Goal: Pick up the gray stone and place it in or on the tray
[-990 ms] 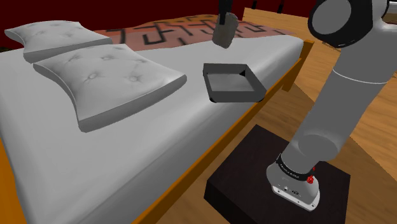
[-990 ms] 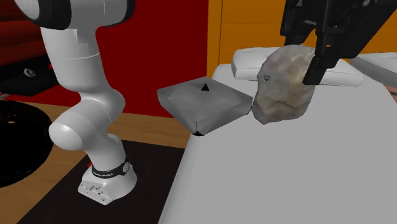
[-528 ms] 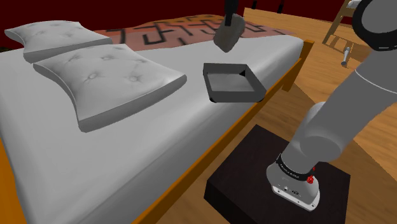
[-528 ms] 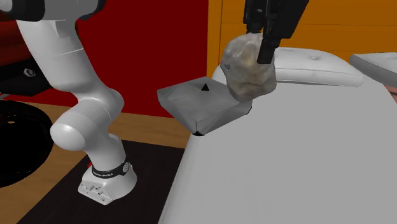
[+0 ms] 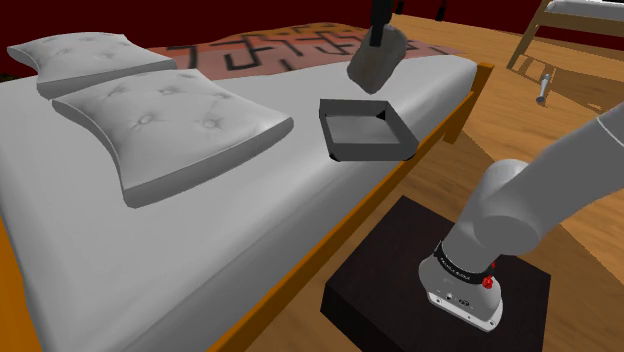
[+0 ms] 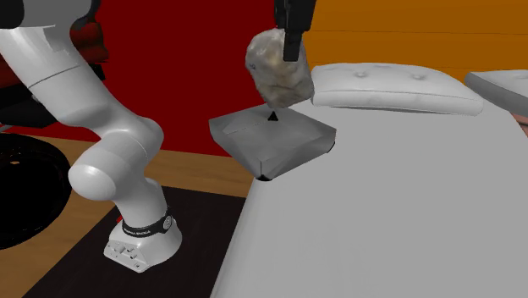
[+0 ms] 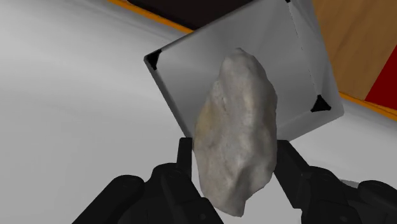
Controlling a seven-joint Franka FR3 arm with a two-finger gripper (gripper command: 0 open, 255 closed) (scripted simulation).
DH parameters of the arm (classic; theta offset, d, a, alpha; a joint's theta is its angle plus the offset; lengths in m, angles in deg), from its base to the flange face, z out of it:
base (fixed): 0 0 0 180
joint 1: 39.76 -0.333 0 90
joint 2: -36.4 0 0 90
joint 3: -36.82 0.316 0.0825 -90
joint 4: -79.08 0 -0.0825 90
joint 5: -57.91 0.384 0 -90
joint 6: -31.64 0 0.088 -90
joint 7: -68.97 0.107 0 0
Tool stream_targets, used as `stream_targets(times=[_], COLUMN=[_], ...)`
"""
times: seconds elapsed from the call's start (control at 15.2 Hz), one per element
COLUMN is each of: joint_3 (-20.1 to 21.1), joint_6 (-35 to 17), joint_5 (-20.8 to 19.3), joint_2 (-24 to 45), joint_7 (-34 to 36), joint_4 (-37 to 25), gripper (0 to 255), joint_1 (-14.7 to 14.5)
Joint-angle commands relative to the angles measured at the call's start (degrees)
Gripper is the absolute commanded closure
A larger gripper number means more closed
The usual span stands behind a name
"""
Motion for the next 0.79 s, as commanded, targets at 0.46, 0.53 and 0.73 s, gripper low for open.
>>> stream_targets(times=[0.46, 0.53, 0.73], joint_3=[4.0, 4.0, 4.0], joint_6=[-1.6, -2.3, -4.6], joint_5=[1.6, 1.5, 1.5], joint_2=[-9.3, -9.7, -10.9], joint_7=[5.2, 5.2, 5.1], joint_4=[10.7, 11.8, 15.3], gripper=[255, 255, 255], joint_1=[-0.9, -0.9, -0.9])
